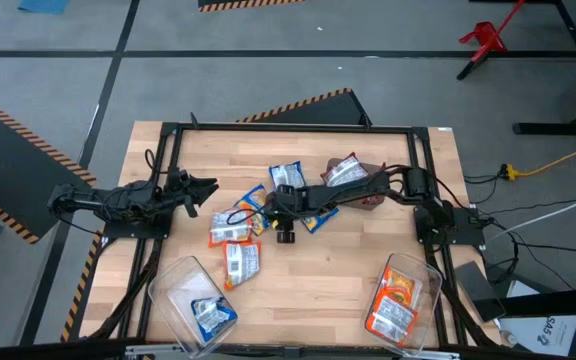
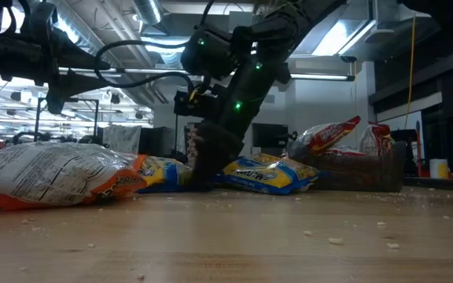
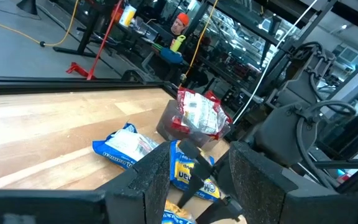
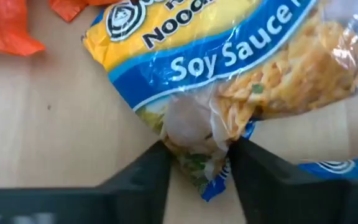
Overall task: Sort Maruchan noodles
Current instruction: Put the blue noodle pack into the left transparent bin
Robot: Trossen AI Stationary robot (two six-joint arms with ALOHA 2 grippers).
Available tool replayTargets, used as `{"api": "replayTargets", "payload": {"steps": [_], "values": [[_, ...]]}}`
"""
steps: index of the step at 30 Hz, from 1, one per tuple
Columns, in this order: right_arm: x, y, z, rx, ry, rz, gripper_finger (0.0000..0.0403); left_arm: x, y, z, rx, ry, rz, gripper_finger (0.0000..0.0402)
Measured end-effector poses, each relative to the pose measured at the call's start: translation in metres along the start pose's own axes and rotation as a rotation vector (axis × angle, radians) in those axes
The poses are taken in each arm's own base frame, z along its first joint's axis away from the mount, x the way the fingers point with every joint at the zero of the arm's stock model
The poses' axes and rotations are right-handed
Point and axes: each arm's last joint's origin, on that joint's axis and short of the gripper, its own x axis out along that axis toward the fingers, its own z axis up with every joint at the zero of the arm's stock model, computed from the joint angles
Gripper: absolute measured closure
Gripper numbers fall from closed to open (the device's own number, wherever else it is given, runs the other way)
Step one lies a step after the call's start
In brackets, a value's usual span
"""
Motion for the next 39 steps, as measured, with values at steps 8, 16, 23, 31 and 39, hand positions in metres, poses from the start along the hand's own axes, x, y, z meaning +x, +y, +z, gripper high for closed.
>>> {"api": "replayTargets", "payload": {"steps": [8,16,23,31,39], "values": [[0.0,0.001,0.0,0.033,-0.002,-0.003,0.0386,0.0,0.0,0.0,-0.002,0.001,0.0,0.0243],[-0.018,-0.002,0.002,0.116,0.022,-0.043,0.0398,0.0,0.0,0.0,-0.004,0.001,-0.001,0.0243],[-0.058,0.0,0.013,0.128,-0.02,-0.062,0.0401,0.0,0.0,0.0,-0.003,0.002,0.0,0.0243],[-0.104,0.029,0.029,0.084,-0.145,-0.035,0.0402,0.0,0.001,0.0,-0.002,-0.004,0.012,0.0243],[-0.118,0.07,0.044,0.042,-0.319,0.043,0.0403,0.0,0.001,0.0,-0.006,-0.007,0.015,0.0243]]}}
